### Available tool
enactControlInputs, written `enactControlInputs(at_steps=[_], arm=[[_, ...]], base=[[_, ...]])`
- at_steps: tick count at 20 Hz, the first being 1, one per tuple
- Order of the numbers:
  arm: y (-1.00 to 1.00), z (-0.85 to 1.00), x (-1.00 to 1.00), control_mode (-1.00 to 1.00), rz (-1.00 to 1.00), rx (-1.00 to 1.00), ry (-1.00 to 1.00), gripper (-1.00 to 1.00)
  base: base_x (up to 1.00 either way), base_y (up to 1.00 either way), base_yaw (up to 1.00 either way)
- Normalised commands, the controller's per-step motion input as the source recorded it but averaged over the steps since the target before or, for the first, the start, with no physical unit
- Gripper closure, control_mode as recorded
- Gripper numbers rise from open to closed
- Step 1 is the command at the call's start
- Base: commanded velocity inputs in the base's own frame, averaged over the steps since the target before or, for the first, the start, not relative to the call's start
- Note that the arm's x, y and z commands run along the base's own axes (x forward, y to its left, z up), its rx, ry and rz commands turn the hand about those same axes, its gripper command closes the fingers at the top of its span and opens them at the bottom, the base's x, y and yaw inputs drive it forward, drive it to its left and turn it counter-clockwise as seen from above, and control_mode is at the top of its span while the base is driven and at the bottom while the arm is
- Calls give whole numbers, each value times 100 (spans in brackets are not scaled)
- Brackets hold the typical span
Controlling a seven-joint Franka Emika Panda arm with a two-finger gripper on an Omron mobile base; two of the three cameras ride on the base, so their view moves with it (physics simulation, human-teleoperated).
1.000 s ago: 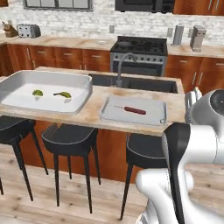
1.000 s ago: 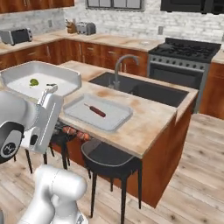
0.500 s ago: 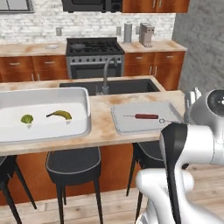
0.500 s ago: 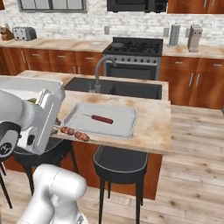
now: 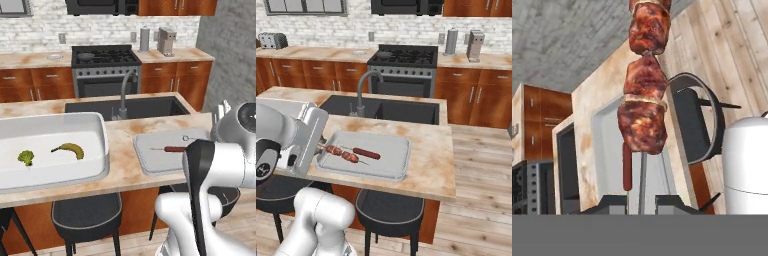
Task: Place the cold items (banana and broccoli) from the fridge in one tupperware on the dining counter. Place the warm items (kebab skewer and hot dog) in the stove area in another tupperware.
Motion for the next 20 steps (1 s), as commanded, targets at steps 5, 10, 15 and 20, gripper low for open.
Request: enactControlInputs(at_steps=[5,10,15,20], arm=[[0,-17,80,-100,6,5,44,100],[0,-57,91,-100,17,0,46,100],[0,-54,57,-100,10,0,24,100],[0,-44,50,-100,0,0,19,100]], base=[[20,3,0],[0,0,0],[0,0,0],[0,0,0]])
